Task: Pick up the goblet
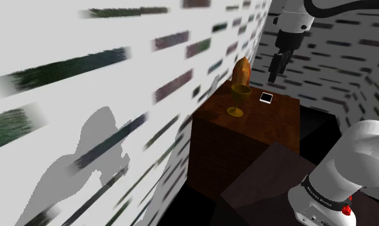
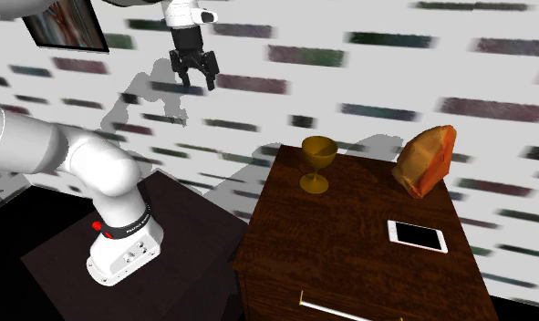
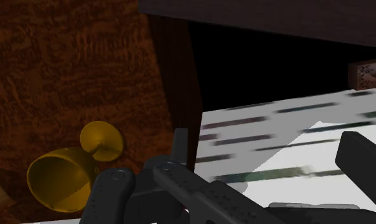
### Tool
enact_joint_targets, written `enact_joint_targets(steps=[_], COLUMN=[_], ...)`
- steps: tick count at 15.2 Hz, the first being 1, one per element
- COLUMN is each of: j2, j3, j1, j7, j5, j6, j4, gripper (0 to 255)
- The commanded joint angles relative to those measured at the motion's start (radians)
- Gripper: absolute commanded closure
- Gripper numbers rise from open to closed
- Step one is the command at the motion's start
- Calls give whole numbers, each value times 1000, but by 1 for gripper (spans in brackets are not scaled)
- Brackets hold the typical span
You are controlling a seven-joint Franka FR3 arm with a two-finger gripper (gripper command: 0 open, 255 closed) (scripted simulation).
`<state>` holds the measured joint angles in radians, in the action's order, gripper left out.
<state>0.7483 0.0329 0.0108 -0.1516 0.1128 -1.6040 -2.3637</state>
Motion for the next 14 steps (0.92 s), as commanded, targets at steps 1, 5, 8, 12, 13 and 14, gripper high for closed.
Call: enact_joint_targets(steps=[1,5,8,12,13,14], j2=[0,-93,-175,-297,-329,-362], j3=[0,34,59,92,100,108], j1=[0,18,32,50,54,58], j7=[0,-21,-34,-51,-55,-59], j5=[0,38,65,94,100,106], j6=[0,-131,-227,-349,-378,-407], j4=[0,-25,-30,-16,-9,0], gripper=[0,0,0,0,0,0])
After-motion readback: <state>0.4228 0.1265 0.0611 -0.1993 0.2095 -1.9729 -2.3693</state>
